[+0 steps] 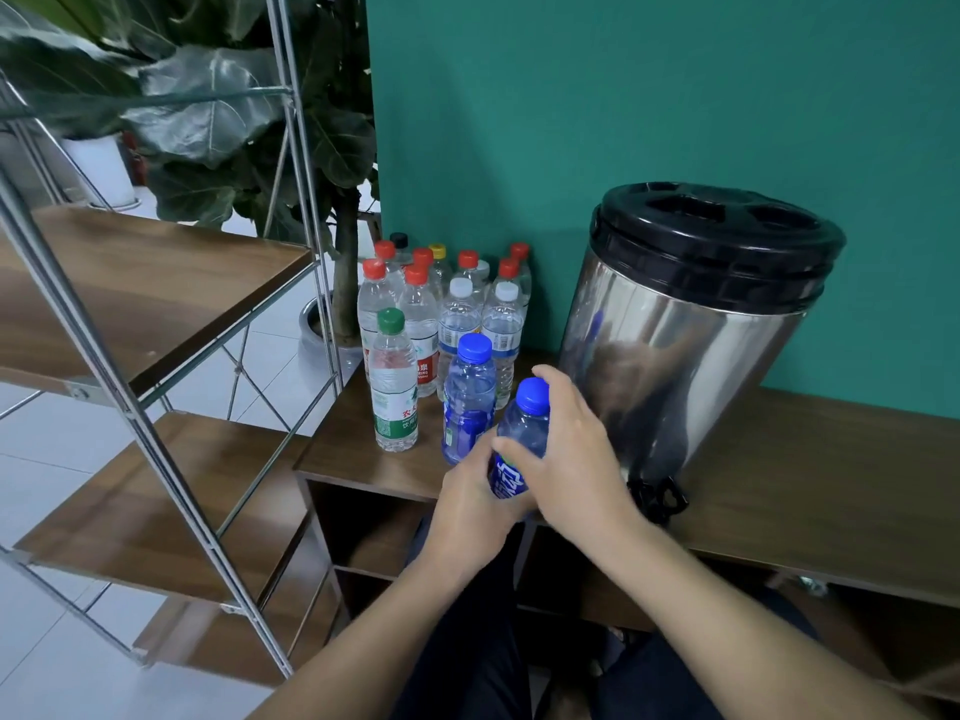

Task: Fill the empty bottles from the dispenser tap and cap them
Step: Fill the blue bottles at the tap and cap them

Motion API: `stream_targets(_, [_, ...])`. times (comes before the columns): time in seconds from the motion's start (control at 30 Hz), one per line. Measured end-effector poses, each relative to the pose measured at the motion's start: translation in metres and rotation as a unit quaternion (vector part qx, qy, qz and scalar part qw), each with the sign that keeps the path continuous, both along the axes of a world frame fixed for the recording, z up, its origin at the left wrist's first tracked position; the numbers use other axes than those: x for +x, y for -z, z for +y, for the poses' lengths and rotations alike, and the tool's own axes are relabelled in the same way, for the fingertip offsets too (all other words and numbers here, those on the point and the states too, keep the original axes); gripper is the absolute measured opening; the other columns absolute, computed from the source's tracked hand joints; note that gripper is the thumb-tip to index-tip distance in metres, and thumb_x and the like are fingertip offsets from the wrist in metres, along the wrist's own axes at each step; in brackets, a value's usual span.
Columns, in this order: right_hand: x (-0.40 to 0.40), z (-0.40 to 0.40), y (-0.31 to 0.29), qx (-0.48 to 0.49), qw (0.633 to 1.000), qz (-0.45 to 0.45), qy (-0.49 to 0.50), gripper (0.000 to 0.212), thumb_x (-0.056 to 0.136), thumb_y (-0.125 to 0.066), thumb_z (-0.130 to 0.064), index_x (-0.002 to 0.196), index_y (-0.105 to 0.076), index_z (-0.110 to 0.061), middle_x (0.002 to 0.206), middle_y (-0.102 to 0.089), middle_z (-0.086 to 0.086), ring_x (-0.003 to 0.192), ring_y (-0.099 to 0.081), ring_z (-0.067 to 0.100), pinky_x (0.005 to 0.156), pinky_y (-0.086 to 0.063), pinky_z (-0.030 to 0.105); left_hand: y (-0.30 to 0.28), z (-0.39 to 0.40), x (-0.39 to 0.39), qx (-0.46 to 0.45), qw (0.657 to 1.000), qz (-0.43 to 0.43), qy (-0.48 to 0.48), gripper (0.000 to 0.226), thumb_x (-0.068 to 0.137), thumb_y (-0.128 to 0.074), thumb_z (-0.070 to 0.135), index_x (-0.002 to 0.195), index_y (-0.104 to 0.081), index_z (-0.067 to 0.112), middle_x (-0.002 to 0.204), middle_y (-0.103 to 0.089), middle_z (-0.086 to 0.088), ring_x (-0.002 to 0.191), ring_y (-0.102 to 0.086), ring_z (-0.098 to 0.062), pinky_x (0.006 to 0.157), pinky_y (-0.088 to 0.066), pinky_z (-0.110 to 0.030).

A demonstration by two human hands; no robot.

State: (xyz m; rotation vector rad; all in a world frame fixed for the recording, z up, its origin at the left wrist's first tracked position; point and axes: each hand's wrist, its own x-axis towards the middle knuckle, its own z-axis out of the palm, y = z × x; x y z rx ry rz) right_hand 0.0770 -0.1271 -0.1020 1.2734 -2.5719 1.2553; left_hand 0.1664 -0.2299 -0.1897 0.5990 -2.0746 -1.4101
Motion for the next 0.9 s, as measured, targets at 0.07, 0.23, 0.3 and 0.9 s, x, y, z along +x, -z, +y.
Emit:
stream_targets(0.07, [0.008, -0.001, 0.013, -0.027, 0.999, -0.036, 0.006, 0.095, 0.097, -0.087, -0.024, 0.17, -0.026, -0.035, 0.162, -0.049, -0.009, 0.143, -0.05, 0.01, 0.12, -0.044, 0.032, -0.003, -0.002, 0.008, -0.037, 0.999, -0.005, 0.013, 0.062, 0.082, -0.089, 0.013, 0.132, -0.065, 0.039, 0.116, -0.077, 0.028, 0.106, -0.073, 0.007, 0.088, -0.055, -0.016])
stream_targets(0.23, [0.012, -0.003, 0.029, -0.08, 0.995, -0.055, 0.029, 0.082, 0.099, -0.084, -0.021, 0.166, -0.037, -0.025, 0.154, -0.052, -0.01, 0.139, -0.051, 0.007, 0.115, -0.04, 0.023, -0.005, -0.024, 0.035, -0.067, 0.995, 0.007, -0.069, 0.048, 0.093, -0.088, 0.022, 0.136, -0.07, 0.035, 0.126, -0.076, 0.021, 0.117, -0.072, 0.003, 0.104, -0.061, -0.034])
stream_targets(0.3, [0.012, -0.004, 0.035, -0.087, 0.994, -0.052, 0.035, 0.072, 0.099, -0.084, -0.026, 0.159, -0.044, -0.024, 0.145, -0.055, -0.012, 0.133, -0.054, 0.008, 0.109, -0.041, 0.021, -0.009, -0.034, 0.041, -0.069, 0.991, 0.033, -0.11, 0.043, 0.097, -0.086, 0.019, 0.134, -0.07, 0.035, 0.126, -0.075, 0.027, 0.12, -0.07, 0.005, 0.106, -0.057, -0.025])
stream_targets(0.9, [-0.002, -0.018, 0.062, -0.078, 0.989, -0.118, 0.045, 0.078, 0.089, -0.093, -0.023, 0.149, -0.044, -0.033, 0.141, -0.066, -0.01, 0.128, -0.066, 0.015, 0.11, -0.056, 0.047, -0.017, -0.071, -0.012, -0.01, 0.999, -0.03, -0.04, 0.06, 0.093, -0.089, 0.017, 0.142, -0.056, 0.028, 0.125, -0.071, 0.021, 0.115, -0.066, 0.009, 0.11, -0.057, -0.042])
